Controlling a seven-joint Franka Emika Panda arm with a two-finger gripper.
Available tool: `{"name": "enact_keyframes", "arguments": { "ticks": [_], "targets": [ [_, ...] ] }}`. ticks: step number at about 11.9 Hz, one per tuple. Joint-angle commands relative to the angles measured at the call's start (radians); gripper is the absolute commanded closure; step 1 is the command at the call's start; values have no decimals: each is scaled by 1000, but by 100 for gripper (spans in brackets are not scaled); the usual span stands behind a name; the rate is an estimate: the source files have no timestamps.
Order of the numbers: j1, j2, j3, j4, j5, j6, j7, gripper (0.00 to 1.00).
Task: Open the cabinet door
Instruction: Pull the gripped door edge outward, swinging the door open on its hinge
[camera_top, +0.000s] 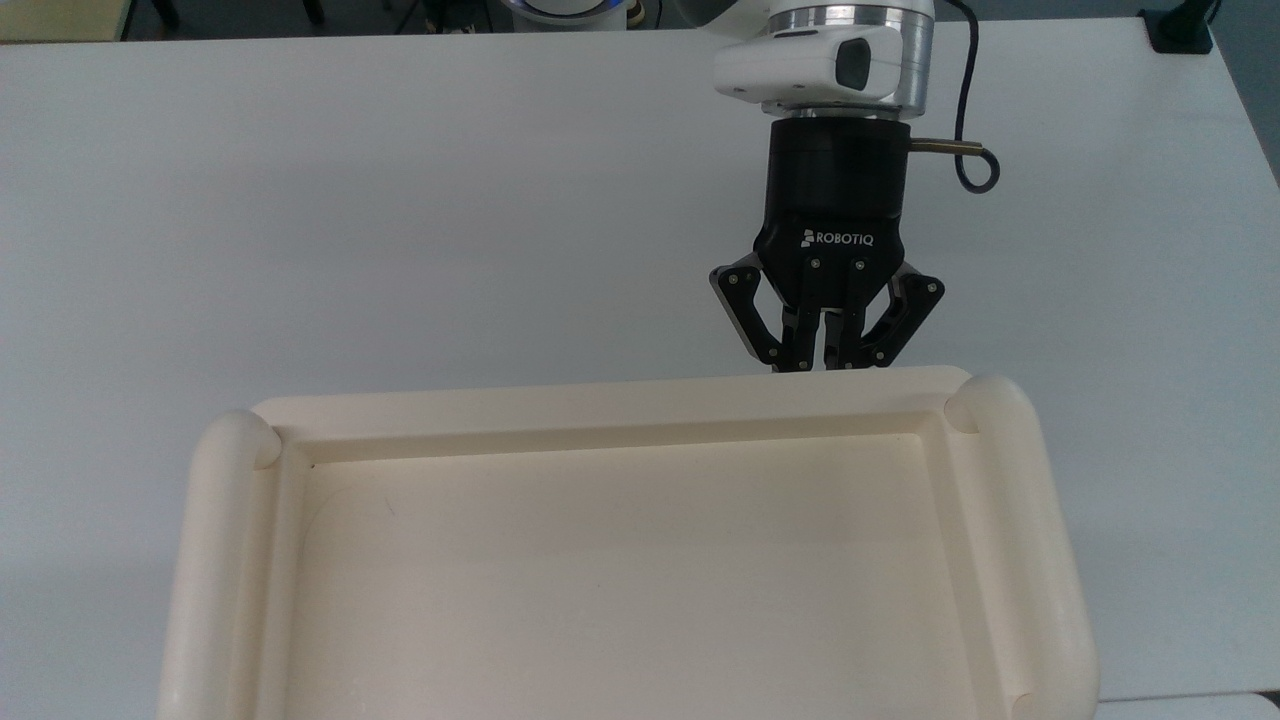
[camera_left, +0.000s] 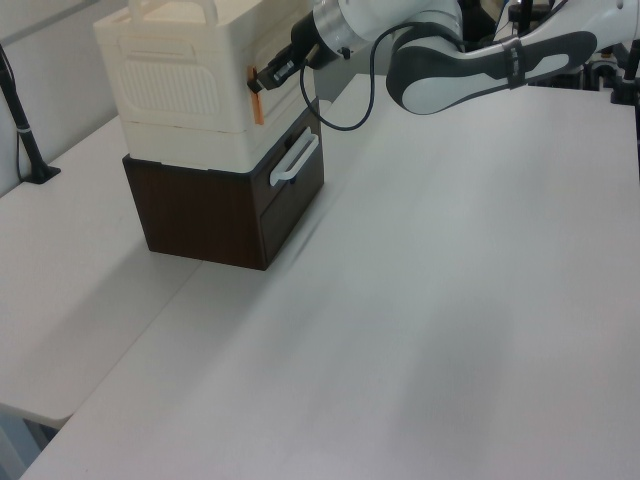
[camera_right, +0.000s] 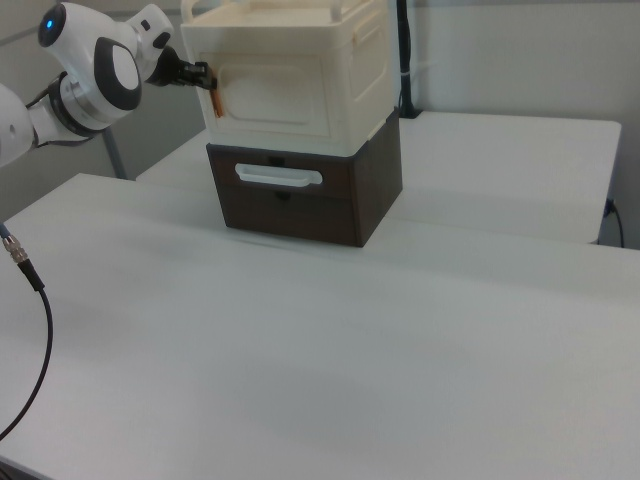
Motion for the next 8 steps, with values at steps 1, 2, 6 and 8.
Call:
{"name": "enact_keyframes", "arguments": {
  "ticks": [1, 2, 6, 8],
  "targets": [
    [2, -19, 7, -39, -14, 33, -2, 99],
    [2, -37, 9, -55, -8, 31, -2, 99],
    [-7, -202, 47, -229, 18, 19, -3, 99],
    [-10, -250, 50, -257, 44, -50, -6, 99]
  ]
}}
